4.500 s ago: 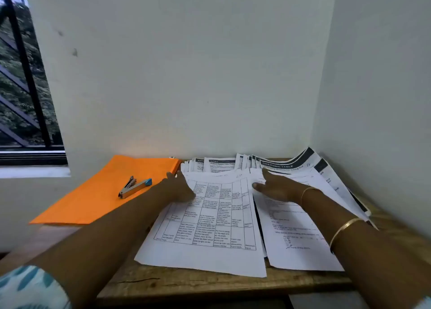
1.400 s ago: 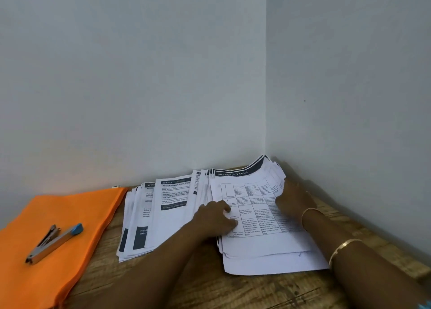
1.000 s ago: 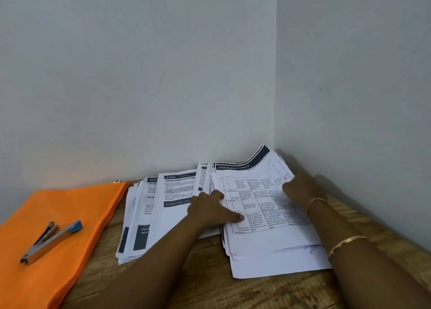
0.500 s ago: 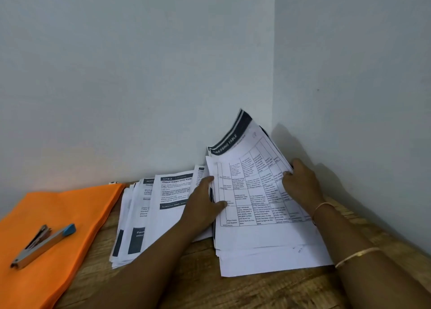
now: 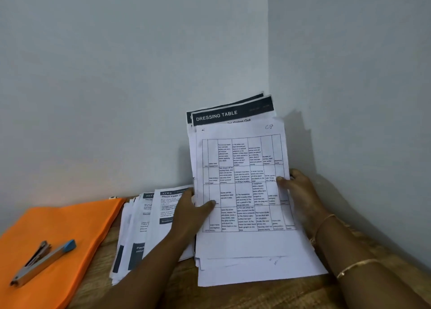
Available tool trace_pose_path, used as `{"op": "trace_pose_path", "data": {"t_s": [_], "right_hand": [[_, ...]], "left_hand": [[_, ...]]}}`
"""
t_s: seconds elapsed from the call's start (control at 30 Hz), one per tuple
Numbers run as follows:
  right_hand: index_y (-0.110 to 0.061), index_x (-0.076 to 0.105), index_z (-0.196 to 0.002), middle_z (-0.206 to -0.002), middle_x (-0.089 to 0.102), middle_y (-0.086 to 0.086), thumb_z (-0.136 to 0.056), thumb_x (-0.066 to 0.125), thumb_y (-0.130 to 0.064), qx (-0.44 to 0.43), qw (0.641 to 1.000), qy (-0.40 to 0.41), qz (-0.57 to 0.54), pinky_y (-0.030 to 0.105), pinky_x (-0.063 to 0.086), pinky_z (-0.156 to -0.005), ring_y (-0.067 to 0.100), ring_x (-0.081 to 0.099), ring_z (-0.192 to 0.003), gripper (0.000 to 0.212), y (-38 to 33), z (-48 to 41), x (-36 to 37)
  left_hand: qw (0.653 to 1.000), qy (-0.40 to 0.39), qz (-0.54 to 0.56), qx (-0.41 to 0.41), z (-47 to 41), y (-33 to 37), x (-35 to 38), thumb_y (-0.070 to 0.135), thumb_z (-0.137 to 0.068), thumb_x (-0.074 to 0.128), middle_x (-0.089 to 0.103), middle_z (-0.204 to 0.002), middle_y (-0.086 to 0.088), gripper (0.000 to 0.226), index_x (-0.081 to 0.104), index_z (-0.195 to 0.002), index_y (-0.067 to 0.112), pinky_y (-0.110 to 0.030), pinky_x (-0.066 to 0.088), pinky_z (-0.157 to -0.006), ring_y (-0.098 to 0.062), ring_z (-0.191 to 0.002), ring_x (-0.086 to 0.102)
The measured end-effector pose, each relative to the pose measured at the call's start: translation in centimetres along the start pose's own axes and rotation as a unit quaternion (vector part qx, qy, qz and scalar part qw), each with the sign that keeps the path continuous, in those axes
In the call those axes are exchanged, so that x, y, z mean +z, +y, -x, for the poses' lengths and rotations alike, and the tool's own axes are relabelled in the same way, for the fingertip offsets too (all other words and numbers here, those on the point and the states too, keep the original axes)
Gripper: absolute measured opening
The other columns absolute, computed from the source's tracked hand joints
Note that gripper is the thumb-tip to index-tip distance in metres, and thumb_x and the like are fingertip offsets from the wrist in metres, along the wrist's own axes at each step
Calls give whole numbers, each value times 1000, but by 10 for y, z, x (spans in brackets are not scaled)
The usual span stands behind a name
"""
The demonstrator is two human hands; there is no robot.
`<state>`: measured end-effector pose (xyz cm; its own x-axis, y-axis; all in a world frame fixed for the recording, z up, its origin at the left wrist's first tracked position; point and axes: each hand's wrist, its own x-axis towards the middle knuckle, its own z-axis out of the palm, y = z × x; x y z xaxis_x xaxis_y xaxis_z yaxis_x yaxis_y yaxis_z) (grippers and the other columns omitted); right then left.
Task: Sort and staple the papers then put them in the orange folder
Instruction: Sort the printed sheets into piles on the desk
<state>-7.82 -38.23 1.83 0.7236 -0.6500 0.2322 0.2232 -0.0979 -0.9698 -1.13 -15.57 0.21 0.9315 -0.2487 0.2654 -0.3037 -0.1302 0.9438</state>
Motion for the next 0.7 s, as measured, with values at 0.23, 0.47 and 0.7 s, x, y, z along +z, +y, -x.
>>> {"op": "trace_pose_path", "data": {"t_s": [0.23, 0.47, 0.7], "right_hand": [[-17, 59, -88, -89, 66, -2, -92, 52, 3, -158, 986, 40, -17, 8, 50, -66, 8, 61, -79, 23, -22, 11, 8], [-12, 56, -105, -101, 64, 7, -96, 51, -5, -331, 935, 130, 2, 13, 48, -81, 9, 59, -91, 12, -32, 19, 16], [-20, 50, -105, -102, 59, -12, -96, 46, -4, -352, 930, 88, -54, 6, 47, -77, -11, 58, -92, 18, -36, 25, 15]], "left_hand": [[987, 58, 25, 149, 3, 20, 4, 13, -90, 59, 54, -94, 22, 28, 43, -105, 30, -15, 45, -71, 0, -87, 56], [963, 93, 53, 247, 14, 51, 5, 11, -91, 56, 54, -99, 23, 27, 44, -100, 34, -3, 47, -63, 5, -89, 57], [956, 71, 37, 281, 11, 59, -2, 11, -88, 59, 55, -103, 23, 33, 42, -102, 36, -4, 48, -64, 14, -89, 60]]}}
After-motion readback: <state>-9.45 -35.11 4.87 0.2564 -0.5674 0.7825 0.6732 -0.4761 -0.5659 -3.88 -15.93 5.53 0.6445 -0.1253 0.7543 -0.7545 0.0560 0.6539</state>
